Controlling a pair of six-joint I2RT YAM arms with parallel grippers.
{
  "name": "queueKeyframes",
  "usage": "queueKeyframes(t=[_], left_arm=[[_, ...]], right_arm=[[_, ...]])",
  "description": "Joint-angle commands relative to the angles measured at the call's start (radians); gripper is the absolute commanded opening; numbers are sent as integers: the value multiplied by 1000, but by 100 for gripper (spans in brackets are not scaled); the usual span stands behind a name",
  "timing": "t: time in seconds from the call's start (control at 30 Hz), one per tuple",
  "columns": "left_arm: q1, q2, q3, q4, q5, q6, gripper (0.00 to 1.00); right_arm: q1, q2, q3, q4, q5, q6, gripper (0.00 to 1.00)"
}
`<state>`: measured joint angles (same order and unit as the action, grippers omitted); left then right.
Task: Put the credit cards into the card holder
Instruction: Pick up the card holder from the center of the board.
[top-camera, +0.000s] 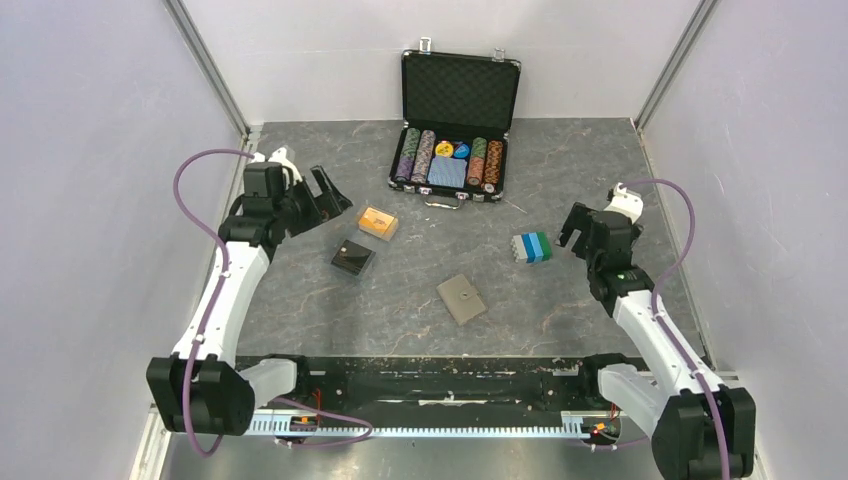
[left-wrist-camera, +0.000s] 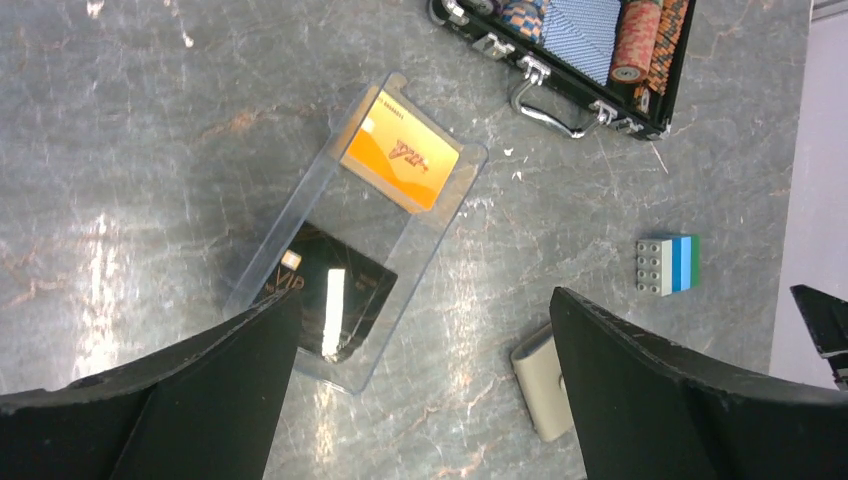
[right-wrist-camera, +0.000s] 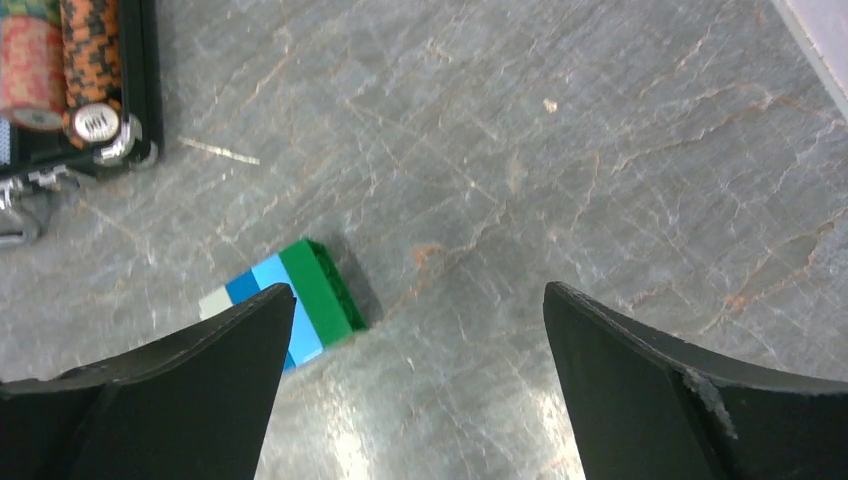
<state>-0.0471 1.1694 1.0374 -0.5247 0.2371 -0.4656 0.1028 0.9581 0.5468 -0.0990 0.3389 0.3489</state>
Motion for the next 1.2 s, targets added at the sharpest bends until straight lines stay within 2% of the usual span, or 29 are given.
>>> queueKeyframes(t=[0.0,0.17,0.37,0.57,0.67,0.9,0.93,1.0,1.17], left_arm=[[5,-36,34,-130,-41,-71,100],[6,-57,22,-205,23,50,100],[1,-67,-29,-148,183,5,100],[-19,-70,-14,-133,262,-22,100],[-96,-50,18,-127,289,-8,100],[-390,49,73,-158,226,-36,100],[-428,64,71,-155,214,-47,100],[-481,94,63,-152,214,-63,100],[-559,132,-19,-80,250,-171,100]], right_arm=[[0,-35,77,-162,-96,-26,98],[0,-63,103,-264,-139,-27,98],[0,-147,112,-305,-91,-4,98],[0,-166,128,-330,-117,-15,98],[0,-155,92,-303,-224,-25,98],[1,-136,37,-339,-448,0,99],[2,-133,30,-340,-483,14,96],[4,-122,14,-333,-562,42,92],[58,-78,10,-324,-700,98,91]])
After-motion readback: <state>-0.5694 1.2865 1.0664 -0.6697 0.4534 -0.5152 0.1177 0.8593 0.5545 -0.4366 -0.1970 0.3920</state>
